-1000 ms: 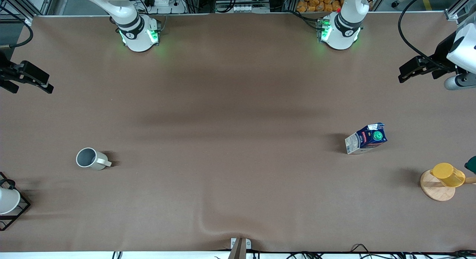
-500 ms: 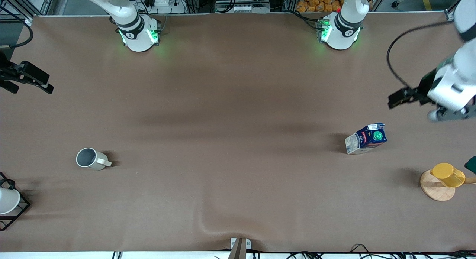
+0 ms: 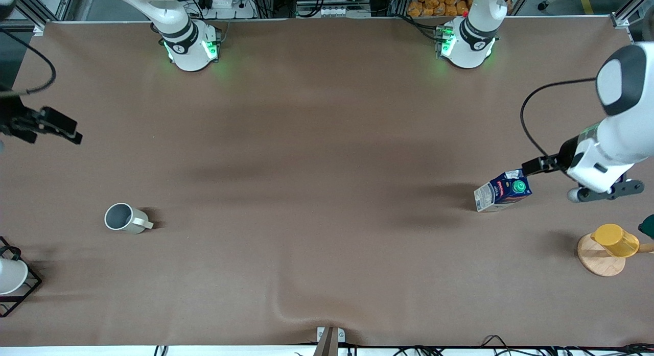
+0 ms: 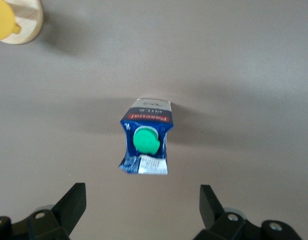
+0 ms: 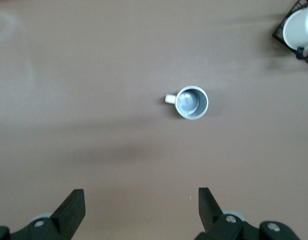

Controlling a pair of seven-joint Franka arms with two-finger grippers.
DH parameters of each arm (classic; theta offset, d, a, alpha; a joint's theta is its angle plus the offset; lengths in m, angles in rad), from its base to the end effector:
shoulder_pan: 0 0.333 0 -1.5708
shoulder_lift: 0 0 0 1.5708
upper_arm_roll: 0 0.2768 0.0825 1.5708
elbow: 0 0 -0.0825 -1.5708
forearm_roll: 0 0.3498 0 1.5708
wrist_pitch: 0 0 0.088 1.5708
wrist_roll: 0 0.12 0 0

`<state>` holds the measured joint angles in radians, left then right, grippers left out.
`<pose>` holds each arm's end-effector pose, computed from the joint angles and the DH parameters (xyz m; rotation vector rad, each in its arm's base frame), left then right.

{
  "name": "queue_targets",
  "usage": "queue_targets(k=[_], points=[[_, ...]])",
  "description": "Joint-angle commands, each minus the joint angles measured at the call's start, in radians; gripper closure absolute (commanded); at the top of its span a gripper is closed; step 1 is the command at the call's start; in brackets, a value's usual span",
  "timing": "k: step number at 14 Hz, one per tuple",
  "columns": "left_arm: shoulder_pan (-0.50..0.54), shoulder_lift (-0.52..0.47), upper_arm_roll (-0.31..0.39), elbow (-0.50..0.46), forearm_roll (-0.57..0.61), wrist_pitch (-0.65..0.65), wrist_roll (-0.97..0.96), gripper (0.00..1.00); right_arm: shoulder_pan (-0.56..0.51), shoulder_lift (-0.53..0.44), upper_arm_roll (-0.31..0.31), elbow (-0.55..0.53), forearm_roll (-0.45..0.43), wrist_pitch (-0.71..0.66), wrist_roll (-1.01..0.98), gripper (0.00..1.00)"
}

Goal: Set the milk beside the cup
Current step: 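Reach the left gripper down to the blue milk carton, then grasp the milk carton with the left gripper while the right gripper grasps the mug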

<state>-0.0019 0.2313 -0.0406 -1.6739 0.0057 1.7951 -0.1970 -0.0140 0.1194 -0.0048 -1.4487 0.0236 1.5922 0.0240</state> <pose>0.5751 -0.0225 0.4178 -3.1184 -0.2398 0.1715 0.5553 -0.0075 0.5636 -3.1175 0.0670 -0.0375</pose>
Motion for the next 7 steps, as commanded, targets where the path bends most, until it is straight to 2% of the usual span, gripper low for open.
queue_targets(k=[1,7], points=[[-0.001,0.046,-0.001,-0.017,-0.01,0.05,0.025,0.0,-0.03,0.072,0.002,0.001,0.013,0.064,-0.106,0.0],[0.002,0.076,-0.001,-0.076,-0.007,0.104,0.025,0.0,-0.138,0.256,0.002,-0.004,0.01,0.181,-0.237,0.0]])
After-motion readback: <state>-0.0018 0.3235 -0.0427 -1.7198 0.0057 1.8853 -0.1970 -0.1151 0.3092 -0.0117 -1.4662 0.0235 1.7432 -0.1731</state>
